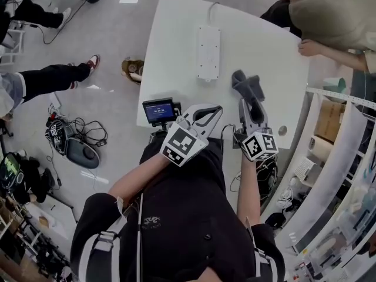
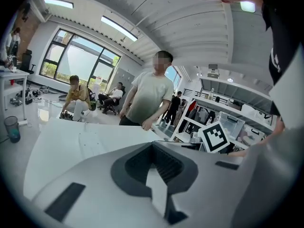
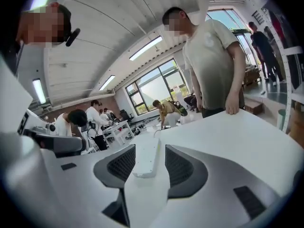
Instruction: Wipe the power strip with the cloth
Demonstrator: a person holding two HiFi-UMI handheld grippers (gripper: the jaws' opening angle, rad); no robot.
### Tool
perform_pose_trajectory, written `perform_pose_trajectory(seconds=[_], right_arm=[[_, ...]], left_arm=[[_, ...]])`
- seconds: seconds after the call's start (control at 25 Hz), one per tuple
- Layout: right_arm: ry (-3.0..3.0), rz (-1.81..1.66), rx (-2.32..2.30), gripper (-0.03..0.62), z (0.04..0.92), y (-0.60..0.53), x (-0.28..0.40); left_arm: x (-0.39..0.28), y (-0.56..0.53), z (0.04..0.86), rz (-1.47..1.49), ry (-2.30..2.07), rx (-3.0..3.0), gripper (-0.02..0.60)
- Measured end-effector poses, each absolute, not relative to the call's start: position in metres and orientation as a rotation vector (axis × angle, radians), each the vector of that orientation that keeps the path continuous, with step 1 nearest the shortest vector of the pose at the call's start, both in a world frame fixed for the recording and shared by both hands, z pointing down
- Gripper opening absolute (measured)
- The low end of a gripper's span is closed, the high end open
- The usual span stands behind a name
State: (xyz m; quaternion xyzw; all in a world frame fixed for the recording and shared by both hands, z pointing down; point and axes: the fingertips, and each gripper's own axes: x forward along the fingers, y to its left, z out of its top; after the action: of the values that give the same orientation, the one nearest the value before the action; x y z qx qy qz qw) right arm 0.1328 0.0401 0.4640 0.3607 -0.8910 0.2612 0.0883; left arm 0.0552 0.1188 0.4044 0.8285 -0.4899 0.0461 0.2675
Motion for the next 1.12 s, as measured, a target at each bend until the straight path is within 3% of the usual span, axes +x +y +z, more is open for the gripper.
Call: perform_pose_trajectory(seconds=[0.16, 0.36, 0.44, 0.68, 1.0, 1.12], right_arm=[[-2.666, 0.738, 1.059, 0.206, 0.45, 0.065, 0.138], [-2.746, 0.758, 1.106, 0.194, 0.425, 0.05, 0.112], [-2.761, 0.76, 1.112, 0.086, 0.42, 0.05, 0.113], [-2.783, 0.733, 1.111, 0.051, 0.413, 0.053, 0.107], [-2.761, 0.683, 1.114, 0.049, 0.406, 0.072, 0.115], [-2.788, 0.662, 1.072, 0.049, 0.417, 0.063, 0.089]], left_arm=[[0.075, 0.134, 0.402, 0.108, -1.289, 2.226, 0.041], [0.044, 0.117, 0.399, 0.143, -1.34, 2.249, 0.041], [0.043, 0.114, 0.397, 0.143, -1.348, 2.255, 0.041], [0.041, 0.113, 0.391, 0.136, -1.369, 2.263, 0.041], [0.049, 0.124, 0.385, 0.106, -1.345, 2.264, 0.041], [0.027, 0.116, 0.392, 0.107, -1.38, 2.273, 0.041]])
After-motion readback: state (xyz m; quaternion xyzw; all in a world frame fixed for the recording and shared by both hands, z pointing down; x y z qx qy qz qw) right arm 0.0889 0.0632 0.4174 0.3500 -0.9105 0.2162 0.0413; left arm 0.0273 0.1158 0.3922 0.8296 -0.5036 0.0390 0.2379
